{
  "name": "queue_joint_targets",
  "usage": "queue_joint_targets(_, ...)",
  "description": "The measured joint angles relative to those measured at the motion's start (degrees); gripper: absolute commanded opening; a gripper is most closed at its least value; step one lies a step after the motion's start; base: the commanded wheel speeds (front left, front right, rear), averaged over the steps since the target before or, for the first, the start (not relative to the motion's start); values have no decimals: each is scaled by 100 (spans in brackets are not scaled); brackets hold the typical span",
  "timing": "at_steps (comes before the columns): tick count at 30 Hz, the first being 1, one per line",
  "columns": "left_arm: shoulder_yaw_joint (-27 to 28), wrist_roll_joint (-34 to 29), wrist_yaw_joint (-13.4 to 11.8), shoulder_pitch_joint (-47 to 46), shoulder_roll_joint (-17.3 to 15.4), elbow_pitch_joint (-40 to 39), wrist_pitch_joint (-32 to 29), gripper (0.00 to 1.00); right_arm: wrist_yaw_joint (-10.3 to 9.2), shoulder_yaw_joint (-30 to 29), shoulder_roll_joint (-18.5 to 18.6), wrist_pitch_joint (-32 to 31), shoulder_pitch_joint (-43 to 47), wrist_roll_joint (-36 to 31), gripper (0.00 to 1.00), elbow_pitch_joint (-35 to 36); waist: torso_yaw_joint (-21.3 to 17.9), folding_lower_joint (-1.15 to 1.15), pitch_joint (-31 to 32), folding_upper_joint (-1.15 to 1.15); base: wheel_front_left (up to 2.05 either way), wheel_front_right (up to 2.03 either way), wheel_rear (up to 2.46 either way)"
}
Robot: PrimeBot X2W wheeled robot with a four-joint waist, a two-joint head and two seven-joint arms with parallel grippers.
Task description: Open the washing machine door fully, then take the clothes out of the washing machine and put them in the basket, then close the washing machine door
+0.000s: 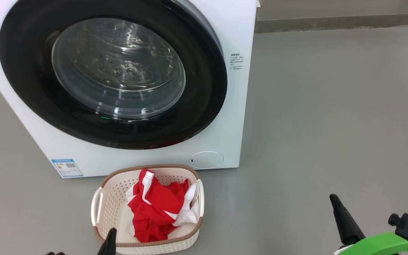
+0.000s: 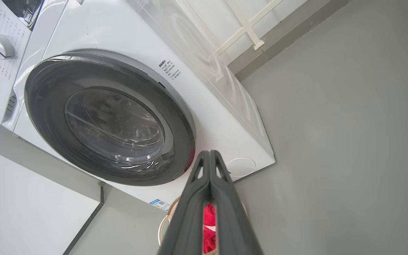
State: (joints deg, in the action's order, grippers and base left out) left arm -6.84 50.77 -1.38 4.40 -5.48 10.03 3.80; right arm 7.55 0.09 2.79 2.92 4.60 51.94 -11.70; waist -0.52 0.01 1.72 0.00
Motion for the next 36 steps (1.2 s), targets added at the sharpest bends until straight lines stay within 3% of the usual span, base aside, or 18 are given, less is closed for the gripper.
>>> queue_joint_targets(36, 509, 2208, 446, -360, 94, 279, -455, 0, -2, -299, 33, -402, -389, 2161, 0, -186, 27, 0, -100, 0, 0, 0, 0)
